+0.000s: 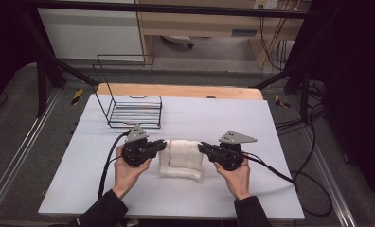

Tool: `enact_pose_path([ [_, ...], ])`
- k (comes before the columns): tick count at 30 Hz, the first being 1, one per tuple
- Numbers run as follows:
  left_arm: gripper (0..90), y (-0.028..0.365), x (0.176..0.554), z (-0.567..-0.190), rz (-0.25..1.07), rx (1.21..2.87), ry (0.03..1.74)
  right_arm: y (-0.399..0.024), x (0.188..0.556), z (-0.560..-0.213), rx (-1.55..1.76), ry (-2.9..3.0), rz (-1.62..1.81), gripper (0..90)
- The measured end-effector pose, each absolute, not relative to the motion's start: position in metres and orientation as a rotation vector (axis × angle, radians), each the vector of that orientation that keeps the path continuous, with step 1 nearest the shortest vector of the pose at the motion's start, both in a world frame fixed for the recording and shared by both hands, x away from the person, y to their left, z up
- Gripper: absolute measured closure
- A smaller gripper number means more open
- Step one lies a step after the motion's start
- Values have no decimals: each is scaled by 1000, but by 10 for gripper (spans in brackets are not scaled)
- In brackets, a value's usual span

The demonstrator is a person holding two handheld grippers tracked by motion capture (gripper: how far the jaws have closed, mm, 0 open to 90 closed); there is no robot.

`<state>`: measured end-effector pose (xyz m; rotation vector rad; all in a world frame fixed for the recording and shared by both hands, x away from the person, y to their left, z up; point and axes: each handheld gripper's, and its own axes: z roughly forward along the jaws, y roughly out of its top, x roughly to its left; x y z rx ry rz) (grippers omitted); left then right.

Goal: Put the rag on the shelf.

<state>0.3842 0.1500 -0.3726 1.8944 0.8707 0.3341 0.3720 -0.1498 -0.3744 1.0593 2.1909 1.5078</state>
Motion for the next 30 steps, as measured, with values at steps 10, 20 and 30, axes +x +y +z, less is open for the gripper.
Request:
enact_pose_path([
  [10,820,153,377,-359,370,1865,845,-149,366,-362,1021,2150,1535,830],
  [20,821,158,373,-348,389,1835,837,-145,362,-350,982,2118,1551,832],
  [30,822,169,370,-337,417,1793,836,-135,361,-338,946,2079,1577,832],
])
